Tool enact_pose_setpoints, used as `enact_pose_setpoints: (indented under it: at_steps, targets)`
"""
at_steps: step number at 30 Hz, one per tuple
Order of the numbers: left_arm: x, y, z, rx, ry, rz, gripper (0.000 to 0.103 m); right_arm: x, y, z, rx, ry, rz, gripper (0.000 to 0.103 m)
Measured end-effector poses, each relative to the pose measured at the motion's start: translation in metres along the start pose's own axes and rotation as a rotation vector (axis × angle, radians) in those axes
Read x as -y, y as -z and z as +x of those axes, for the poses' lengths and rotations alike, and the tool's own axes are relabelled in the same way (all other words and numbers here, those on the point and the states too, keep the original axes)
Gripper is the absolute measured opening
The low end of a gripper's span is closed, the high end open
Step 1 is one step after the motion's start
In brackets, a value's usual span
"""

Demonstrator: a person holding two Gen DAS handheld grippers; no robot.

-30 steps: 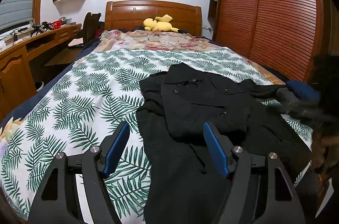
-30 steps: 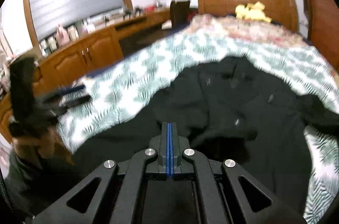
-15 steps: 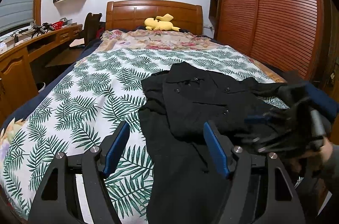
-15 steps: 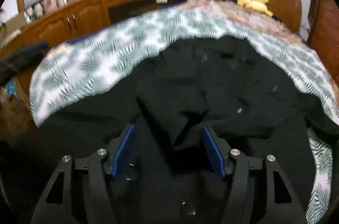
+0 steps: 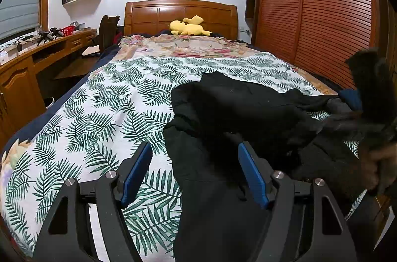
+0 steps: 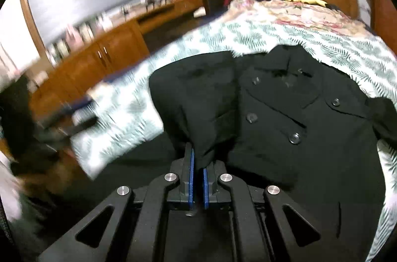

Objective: Fold large clothes

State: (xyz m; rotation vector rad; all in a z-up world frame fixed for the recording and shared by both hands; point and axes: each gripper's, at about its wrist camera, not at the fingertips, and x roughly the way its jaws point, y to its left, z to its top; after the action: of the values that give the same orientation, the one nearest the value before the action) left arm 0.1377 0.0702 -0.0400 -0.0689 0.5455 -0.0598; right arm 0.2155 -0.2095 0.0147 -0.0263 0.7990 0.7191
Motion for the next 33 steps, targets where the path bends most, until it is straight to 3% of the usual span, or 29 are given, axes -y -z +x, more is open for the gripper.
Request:
enact_pose_setpoints:
  at_steps: [3,7,9,11,15,19,22,24,28,33]
  targets:
    - [0.0,0.001,0.001,-0.003,0.003,0.001,0.073,0.026,0.0,-0.014,0.028,0.001,0.111,0.005]
    - [0.002,0.001,0.004,-0.011,0.004,0.01,0.073,0.073,0.005,-0.005,0.029,0.125,0.247,0.007]
    - [0.006,0.0,0.007,-0.012,0.006,0.014,0.073,0.096,0.009,0.003,0.023,0.215,0.286,0.017]
    - [0.009,0.001,0.009,-0.009,0.01,0.021,0.073,0.112,0.01,0.019,-0.004,0.347,0.294,0.035]
    - [0.021,0.001,0.015,0.011,0.0,0.047,0.073,0.128,0.018,0.029,-0.011,0.469,0.268,0.039]
    - [0.035,0.003,0.02,0.028,-0.002,0.074,0.073,0.113,0.018,0.025,0.021,0.457,0.212,0.041]
    - [0.04,0.004,0.027,0.011,0.02,0.057,0.074,0.102,0.029,0.008,0.058,0.42,0.154,0.053]
    - [0.043,0.004,0.031,0.001,0.032,0.049,0.076,0.095,0.03,0.009,0.063,0.398,0.109,0.055]
    - [0.049,0.006,0.036,-0.01,0.036,0.058,0.076,0.089,0.04,0.034,0.015,0.368,0.039,0.055]
    - [0.053,0.008,0.038,-0.021,0.032,0.061,0.076,0.097,0.04,0.056,-0.029,0.407,0.054,0.055]
